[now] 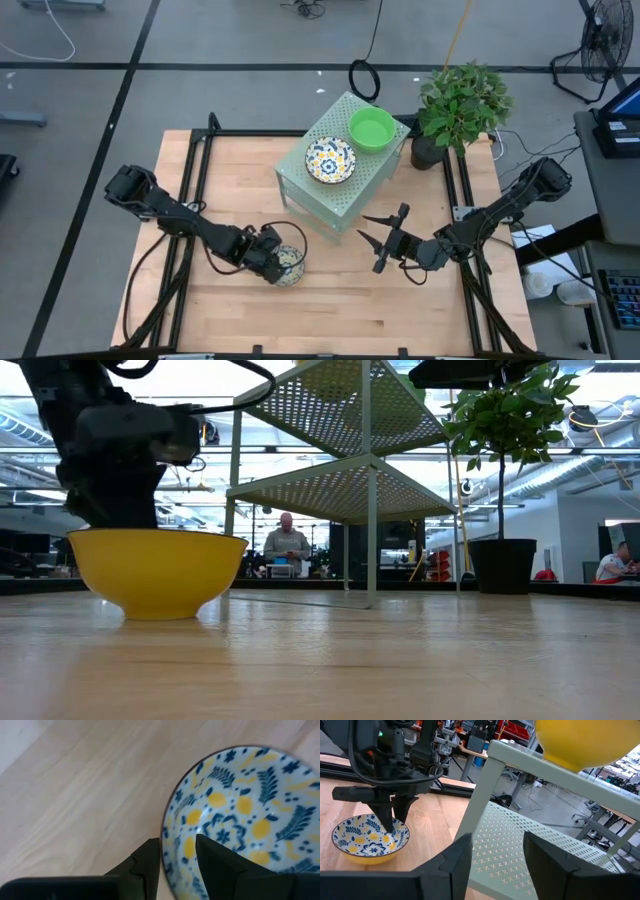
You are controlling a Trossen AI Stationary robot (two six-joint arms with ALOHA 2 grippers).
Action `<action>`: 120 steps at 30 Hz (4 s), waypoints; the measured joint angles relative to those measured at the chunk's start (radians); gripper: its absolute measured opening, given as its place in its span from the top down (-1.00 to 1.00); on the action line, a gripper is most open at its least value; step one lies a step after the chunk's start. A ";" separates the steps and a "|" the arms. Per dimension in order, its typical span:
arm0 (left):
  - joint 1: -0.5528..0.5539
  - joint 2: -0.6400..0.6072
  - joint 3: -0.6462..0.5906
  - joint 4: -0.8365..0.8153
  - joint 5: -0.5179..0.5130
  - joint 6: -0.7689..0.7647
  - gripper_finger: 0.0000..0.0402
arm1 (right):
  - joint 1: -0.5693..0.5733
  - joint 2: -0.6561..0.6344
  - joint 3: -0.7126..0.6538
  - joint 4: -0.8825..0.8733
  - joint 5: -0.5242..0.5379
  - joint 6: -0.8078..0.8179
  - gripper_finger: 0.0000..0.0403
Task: Pick & Place Mini bowls
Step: Stack the yellow patterned bowl on the yellow patterned bowls on the shelf
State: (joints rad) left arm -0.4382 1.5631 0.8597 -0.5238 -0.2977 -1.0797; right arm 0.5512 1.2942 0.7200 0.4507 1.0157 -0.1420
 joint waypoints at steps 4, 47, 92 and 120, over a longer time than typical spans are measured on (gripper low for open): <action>0.001 0.000 0.000 0.015 0.007 -0.029 0.37 | 0.000 0.000 0.000 0.000 0.000 0.000 0.18; 0.000 0.000 0.000 0.012 0.007 0.205 0.37 | 0.000 0.000 0.000 0.000 0.000 0.000 0.18; 0.000 0.000 0.000 0.013 -0.019 0.151 0.37 | 0.000 0.000 0.000 0.000 0.000 0.000 0.18; 0.000 0.000 0.000 0.012 -0.017 -0.075 0.37 | 0.000 0.000 0.000 0.000 0.000 0.000 0.18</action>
State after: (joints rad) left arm -0.4380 1.5631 0.8593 -0.5114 -0.3148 -1.1547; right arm 0.5513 1.2945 0.7200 0.4503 1.0157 -0.1421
